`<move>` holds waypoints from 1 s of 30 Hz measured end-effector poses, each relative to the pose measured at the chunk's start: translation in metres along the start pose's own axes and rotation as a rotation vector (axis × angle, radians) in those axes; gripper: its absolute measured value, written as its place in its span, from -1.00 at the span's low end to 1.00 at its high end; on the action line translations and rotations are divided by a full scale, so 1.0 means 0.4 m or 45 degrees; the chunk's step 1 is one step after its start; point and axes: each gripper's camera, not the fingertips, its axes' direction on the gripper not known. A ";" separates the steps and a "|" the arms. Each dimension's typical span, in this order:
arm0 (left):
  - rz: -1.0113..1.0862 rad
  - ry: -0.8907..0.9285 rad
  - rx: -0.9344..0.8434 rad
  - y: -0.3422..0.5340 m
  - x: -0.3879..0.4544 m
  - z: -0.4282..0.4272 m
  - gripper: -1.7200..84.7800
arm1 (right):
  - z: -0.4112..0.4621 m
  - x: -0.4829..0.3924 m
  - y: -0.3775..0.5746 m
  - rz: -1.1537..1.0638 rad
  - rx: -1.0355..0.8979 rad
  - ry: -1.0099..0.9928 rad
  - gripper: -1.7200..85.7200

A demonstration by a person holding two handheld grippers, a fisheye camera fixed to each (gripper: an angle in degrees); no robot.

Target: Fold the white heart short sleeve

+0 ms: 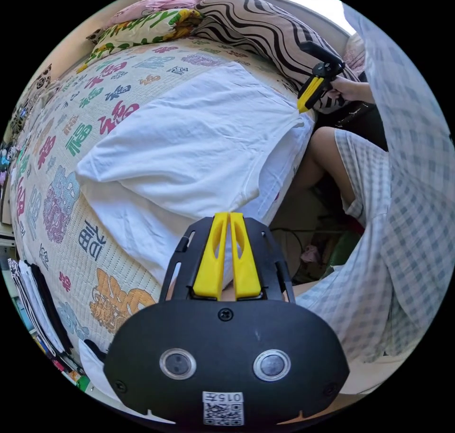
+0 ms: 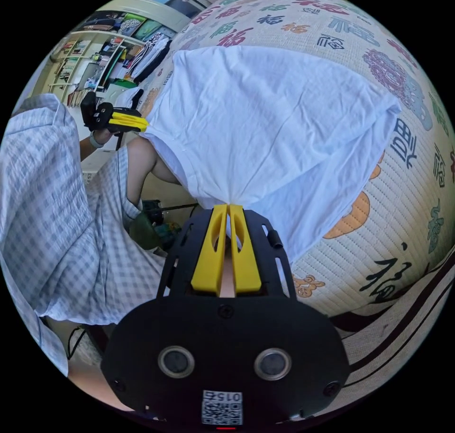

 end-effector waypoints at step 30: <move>-0.126 -0.333 0.070 0.197 0.278 -0.046 -0.97 | 0.378 -0.174 0.245 0.375 0.288 0.386 -0.97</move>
